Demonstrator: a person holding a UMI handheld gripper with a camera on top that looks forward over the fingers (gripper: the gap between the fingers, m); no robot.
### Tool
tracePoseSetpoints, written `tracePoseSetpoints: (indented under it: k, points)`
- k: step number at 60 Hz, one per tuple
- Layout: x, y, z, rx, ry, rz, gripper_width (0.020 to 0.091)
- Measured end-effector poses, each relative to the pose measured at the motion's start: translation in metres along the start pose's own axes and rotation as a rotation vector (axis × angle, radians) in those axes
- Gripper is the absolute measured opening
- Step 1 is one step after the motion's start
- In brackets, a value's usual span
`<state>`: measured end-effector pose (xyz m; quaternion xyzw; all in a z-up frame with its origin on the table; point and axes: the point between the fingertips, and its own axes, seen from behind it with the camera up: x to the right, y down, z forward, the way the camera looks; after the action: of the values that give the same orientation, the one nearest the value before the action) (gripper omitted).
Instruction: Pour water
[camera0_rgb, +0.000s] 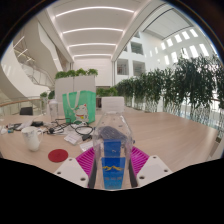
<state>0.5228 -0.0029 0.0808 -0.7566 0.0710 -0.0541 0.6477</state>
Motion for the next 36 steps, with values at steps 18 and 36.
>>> tracePoseSetpoints:
  k: [18,36]
  points:
    - [-0.015,0.002,0.011,-0.108,-0.02,0.083,0.0381]
    - [-0.093,-0.125,0.018,-0.08,0.011,-0.489,0.0382]
